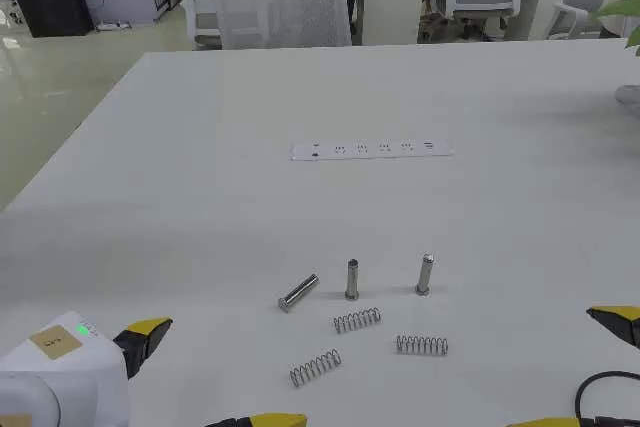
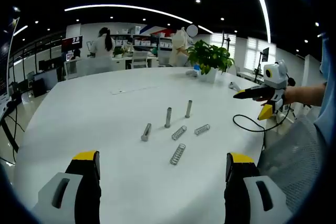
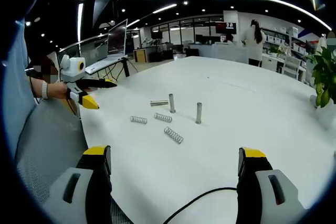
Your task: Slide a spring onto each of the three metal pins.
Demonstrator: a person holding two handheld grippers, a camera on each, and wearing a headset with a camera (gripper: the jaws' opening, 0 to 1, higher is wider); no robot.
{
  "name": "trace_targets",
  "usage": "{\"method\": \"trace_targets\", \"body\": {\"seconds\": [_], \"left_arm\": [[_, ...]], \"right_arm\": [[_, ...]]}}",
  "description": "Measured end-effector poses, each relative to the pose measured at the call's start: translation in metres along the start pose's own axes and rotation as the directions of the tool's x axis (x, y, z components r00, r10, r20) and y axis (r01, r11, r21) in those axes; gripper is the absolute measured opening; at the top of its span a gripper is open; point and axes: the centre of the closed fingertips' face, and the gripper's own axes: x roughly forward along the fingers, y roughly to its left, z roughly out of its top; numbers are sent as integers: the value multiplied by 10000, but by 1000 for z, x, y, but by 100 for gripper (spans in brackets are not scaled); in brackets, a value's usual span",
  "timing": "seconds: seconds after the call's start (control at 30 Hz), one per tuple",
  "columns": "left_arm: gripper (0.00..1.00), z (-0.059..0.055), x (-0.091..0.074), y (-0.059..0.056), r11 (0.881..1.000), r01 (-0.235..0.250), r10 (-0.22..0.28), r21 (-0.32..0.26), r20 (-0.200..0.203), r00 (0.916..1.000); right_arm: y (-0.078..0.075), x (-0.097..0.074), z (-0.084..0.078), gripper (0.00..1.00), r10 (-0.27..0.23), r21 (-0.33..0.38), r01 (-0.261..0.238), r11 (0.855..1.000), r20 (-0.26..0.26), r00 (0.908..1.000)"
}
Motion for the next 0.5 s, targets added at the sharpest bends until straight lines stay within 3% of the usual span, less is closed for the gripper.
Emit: {"method": "trace_targets", "body": {"seconds": [0.5], "left_arm": [[98, 0, 0, 1, 10000, 19, -19, 55, -42, 10000]], "right_arm": [[1, 0, -3, 100, 7, 82, -7, 10000, -24, 10000]]}}
